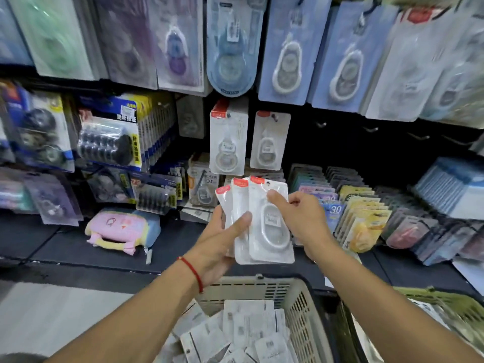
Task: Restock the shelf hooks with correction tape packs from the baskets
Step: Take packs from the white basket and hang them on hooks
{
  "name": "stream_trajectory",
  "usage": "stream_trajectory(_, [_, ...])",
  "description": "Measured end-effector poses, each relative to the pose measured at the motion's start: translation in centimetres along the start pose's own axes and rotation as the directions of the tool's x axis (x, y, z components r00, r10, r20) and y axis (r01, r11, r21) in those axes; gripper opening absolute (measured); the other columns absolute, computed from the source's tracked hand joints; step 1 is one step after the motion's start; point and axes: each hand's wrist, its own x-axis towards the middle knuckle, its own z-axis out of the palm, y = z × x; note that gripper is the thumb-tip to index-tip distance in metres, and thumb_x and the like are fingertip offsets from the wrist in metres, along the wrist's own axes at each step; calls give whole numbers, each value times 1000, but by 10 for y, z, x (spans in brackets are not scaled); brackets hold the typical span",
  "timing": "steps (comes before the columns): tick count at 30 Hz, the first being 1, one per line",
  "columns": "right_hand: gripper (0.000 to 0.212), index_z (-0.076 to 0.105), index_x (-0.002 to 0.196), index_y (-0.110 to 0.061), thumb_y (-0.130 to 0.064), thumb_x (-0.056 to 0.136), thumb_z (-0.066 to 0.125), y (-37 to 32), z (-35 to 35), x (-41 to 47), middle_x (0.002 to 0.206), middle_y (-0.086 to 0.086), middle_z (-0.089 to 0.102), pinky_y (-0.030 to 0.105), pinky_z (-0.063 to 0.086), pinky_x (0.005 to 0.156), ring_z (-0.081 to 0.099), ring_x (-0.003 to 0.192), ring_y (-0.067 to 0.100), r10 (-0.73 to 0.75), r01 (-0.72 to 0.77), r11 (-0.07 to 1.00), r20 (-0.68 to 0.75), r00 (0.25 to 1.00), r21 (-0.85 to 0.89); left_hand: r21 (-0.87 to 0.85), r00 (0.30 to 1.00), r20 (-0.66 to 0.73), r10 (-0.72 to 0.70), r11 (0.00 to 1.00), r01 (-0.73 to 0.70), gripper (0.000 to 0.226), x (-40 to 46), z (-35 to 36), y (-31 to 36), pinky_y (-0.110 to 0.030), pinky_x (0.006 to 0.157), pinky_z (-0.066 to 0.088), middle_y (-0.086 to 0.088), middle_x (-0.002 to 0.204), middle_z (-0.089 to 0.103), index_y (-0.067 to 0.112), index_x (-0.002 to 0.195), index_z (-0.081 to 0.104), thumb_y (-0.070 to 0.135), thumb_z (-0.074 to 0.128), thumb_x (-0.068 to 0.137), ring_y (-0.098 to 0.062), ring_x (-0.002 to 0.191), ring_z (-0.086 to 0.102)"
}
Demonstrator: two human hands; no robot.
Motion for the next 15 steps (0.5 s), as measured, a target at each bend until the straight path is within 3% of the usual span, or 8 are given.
stream_trajectory(2, [52,48,68,-21,-62,87,75,-14,-3,5,47,-17,44,18,31,47,40,45,3,-76,79,995,-47,996,55,62,1000,24,10,998,-12,81,12,7,17,-44,83,63,-5,135,72,28,144,47,21,90,76,-31,120,72])
stream_trajectory(5, [47,50,70,-21,-55,93,72,-24,-2,5,53,-20,48,15,34,49,43,48,0,-72,79,959,-36,997,272,103,998,58,18,994,-24,88,27,9,38,-42,80,63,-10,134,72,25,145,46,13,94,72,-34,119,72])
stream_trajectory(8, [39,67,98,-14,-52,93,75,-35,-3,0,85,-7,75,26,53,65,72,76,11,-57,-59,855,206,977,515,89,996,54,66,994,-71,84,36,5,55,-39,80,64,-10,133,72,28,145,46,12,91,76,-34,119,72])
stream_trajectory(11, [45,70,122,-21,-42,83,80,-38,-3,-3,111,-4,80,30,61,81,77,102,15,-146,-25,864,297,944,504,84,993,43,112,990,-116,85,42,-5,63,-43,89,62,-10,137,70,34,144,46,14,90,74,-34,123,70])
stream_trajectory(15, [32,70,119,-24,-29,90,83,-35,1,1,111,-4,80,37,62,88,76,103,17,-142,44,855,151,978,517,93,989,67,135,986,-141,83,45,-11,63,-49,93,61,-8,139,69,39,143,46,6,87,78,-34,125,68])
